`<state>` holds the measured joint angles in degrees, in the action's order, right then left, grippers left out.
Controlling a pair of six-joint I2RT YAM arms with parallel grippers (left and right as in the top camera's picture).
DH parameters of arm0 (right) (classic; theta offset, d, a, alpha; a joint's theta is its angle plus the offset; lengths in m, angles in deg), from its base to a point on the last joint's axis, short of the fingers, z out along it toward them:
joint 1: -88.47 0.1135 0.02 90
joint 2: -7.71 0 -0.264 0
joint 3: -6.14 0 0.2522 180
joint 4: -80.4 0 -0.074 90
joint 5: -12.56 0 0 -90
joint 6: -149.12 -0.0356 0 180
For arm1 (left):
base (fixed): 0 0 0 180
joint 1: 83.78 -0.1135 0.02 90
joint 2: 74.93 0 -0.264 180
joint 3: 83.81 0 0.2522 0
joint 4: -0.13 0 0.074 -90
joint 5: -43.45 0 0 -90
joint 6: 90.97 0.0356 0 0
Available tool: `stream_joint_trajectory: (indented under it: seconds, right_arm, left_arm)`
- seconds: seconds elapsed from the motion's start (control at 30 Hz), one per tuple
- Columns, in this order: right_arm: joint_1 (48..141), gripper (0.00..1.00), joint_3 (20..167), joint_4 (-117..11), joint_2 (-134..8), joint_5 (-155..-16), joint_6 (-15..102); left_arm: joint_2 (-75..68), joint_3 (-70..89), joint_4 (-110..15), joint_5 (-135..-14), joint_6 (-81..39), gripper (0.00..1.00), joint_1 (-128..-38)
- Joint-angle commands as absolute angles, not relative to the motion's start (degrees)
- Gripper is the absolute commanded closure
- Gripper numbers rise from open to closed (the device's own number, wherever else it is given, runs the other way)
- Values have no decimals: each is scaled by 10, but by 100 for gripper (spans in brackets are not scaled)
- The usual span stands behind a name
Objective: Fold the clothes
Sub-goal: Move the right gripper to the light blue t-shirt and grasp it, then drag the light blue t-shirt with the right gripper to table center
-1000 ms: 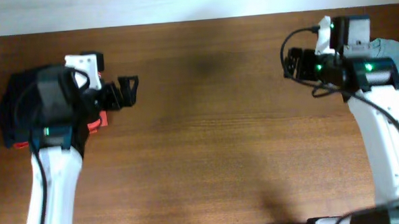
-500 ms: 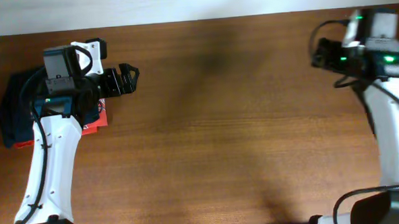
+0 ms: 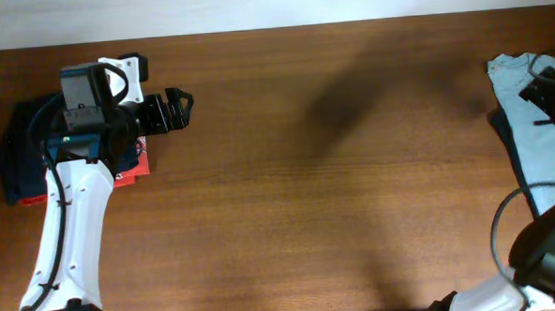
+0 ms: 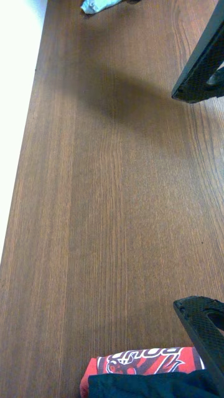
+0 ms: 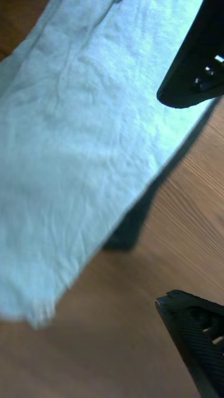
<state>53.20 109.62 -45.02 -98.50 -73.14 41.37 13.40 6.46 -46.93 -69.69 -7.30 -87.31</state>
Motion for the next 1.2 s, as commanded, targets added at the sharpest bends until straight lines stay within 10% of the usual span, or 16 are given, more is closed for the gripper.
stream_joint_trajectory:
  seconds: [0.0,0.5,0.8,1.07,1.17]
  right_arm:
    - [507,3,1105,-467,-1026,-723,406]
    - [475,15,1105,-594,-1154,-755,437]
    - [475,44,1104,-620,-1193,-753,441]
    - [475,94,1109,-625,-1215,-753,441]
    - [475,96,1123,-618,-1206,-753,441]
  left_arm:
    - [138,80,-469,-693,-74,1,-872]
    - [138,80,-469,-693,-74,1,-872]
    - [138,80,-469,-693,-74,1,-872]
    - [138,80,-469,-693,-74,1,-872]
    - [138,80,-469,-693,-74,1,-872]
